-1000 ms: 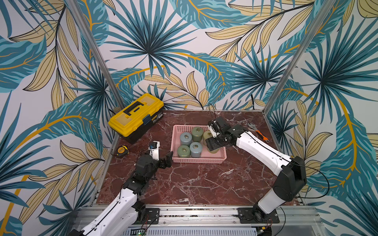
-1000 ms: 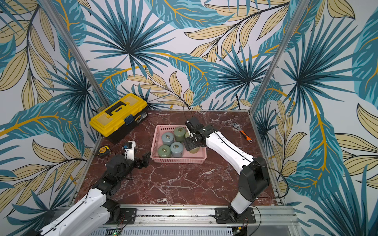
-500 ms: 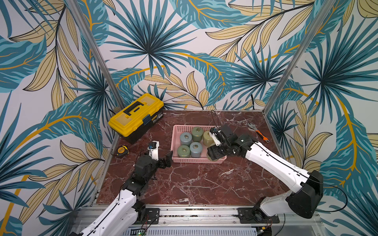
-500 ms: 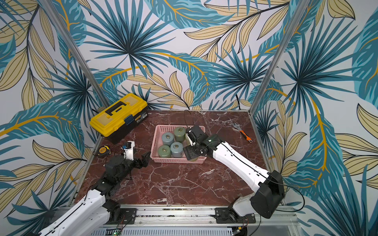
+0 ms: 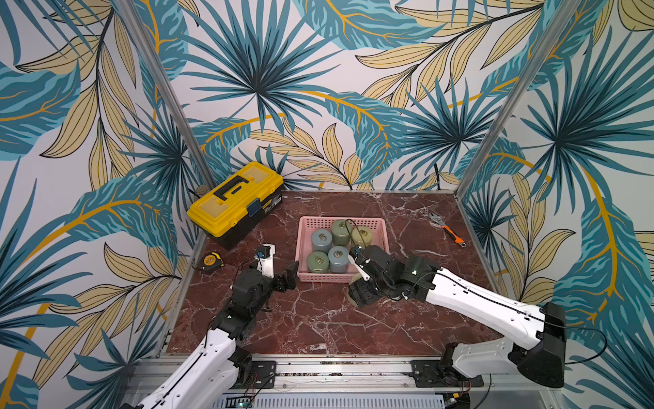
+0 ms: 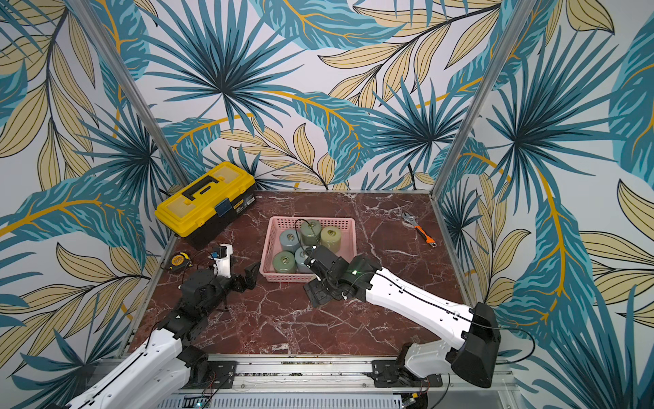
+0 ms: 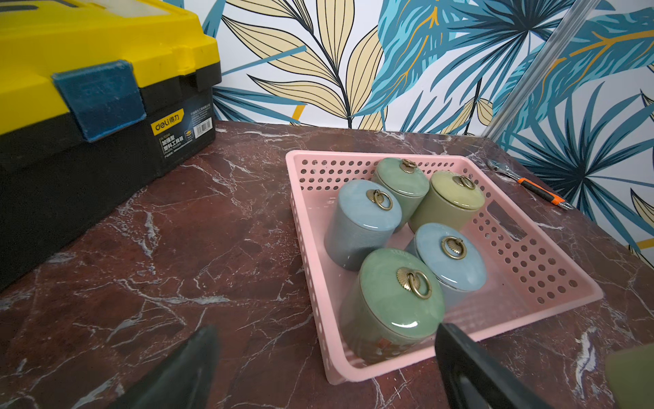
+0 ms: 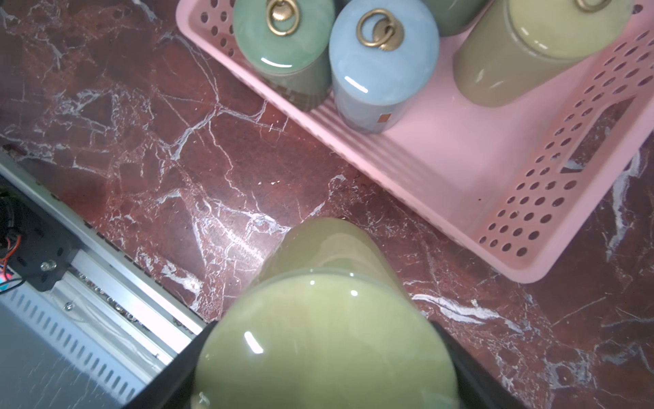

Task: Take the tea canister out of the basket
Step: Place the tea canister at the center of the board.

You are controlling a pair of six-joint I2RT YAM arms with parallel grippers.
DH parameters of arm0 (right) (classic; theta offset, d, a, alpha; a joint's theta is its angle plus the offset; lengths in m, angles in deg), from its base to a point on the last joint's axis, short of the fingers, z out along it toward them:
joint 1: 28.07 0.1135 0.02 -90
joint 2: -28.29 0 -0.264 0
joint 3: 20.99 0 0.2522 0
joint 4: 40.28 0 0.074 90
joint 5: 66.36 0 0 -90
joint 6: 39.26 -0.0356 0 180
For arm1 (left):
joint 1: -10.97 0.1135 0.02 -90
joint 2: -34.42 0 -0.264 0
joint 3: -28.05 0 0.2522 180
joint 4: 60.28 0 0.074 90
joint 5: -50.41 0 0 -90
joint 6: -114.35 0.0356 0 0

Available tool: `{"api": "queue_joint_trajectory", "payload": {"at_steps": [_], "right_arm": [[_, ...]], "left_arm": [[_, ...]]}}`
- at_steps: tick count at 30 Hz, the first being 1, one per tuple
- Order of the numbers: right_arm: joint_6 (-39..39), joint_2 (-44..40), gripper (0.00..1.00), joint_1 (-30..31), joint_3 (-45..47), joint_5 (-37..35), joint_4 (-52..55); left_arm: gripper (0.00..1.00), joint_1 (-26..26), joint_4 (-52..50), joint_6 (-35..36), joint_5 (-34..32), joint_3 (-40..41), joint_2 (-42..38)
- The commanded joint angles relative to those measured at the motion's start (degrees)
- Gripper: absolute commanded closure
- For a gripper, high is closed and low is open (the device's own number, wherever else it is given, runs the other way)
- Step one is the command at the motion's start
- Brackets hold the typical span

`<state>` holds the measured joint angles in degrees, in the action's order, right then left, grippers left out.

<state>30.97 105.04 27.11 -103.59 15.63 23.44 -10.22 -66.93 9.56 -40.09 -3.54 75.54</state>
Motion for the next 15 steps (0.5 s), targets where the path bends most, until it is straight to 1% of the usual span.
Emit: {"api": "queue_joint_trajectory", "payload": {"at_steps": [1,8,15], "right_arm": [[-3.48,-2.35,0.45,2.47,0.67,-2.71,-1.33],[-7.86,-1.57,0.46,9.13,2.49,-5.29,-1.58],[-12.59,-0.56,0.46,13.94,6.78,-5.09,-5.41]], "left_arm": [[0.00,0.01,0.44,0.64,-0.81,0.42,-0.69],[0.00,0.00,0.45,0.66,-0.88,0.42,-0.80],[0.00,-0.07,0.44,0.64,-1.06,0.50,-0.70]]}}
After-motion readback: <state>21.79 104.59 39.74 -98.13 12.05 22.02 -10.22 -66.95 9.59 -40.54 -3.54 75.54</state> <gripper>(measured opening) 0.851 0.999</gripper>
